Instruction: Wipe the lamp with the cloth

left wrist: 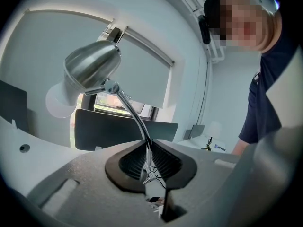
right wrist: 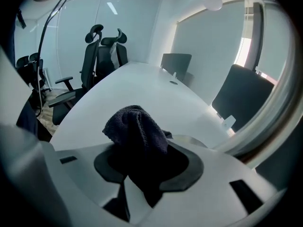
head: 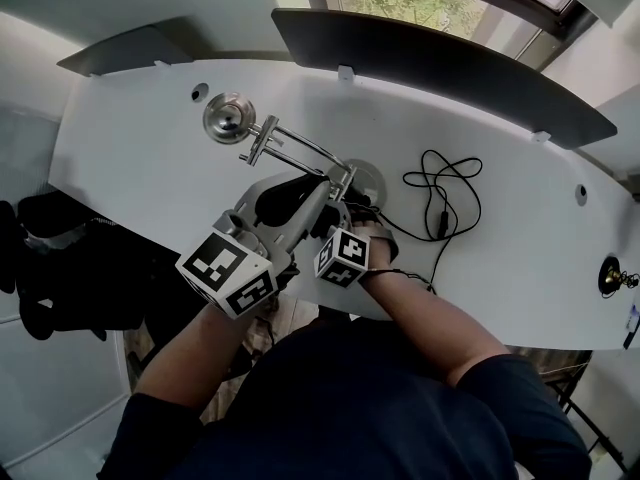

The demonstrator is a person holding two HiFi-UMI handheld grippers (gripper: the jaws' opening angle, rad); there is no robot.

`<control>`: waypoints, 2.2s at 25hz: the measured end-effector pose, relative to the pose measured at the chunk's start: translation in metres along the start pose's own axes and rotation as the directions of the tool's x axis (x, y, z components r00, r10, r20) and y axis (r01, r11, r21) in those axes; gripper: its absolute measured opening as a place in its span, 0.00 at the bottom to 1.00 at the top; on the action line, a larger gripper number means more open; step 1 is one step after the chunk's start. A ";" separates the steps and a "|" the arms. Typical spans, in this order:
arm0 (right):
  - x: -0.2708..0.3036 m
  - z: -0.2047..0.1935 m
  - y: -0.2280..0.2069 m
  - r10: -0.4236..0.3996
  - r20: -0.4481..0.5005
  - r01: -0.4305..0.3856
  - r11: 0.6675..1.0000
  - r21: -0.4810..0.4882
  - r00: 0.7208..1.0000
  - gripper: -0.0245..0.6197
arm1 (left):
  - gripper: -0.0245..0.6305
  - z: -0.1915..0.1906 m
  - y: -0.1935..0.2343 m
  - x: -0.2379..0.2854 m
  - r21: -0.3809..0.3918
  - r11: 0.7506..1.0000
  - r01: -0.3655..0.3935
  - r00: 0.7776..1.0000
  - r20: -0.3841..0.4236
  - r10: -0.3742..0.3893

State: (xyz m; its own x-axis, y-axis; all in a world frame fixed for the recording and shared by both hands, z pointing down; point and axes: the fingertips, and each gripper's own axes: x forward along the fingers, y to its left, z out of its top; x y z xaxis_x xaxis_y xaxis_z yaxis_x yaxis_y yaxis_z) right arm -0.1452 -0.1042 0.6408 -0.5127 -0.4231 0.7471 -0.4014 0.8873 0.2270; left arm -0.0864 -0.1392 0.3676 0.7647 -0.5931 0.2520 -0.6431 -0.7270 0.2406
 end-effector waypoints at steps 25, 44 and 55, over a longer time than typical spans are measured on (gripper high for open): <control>-0.054 -0.080 -0.044 0.069 0.043 -0.062 0.987 -0.152 0.997 0.30 | 0.10 0.001 -0.001 -0.002 -0.062 0.989 -0.133 0.984 0.110 0.140; -0.044 -0.079 -0.088 0.202 0.000 -0.180 0.869 -0.462 0.979 0.30 | 0.10 0.001 0.001 -0.001 -0.076 0.976 -0.205 0.965 0.148 0.215; -0.032 -0.072 -0.100 0.234 -0.087 -0.234 0.732 -0.640 0.968 0.30 | 0.10 0.001 0.001 -0.001 -0.082 0.973 -0.215 0.963 0.147 0.225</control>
State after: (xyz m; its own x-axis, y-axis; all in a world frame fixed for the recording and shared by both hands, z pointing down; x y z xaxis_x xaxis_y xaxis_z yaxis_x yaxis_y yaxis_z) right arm -0.0338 -0.1657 0.6395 -0.5244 -0.1866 0.8308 0.3123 0.8656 0.3915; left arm -0.0874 -0.1395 0.3665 0.5977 -0.7858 0.1590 -0.7935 -0.5516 0.2570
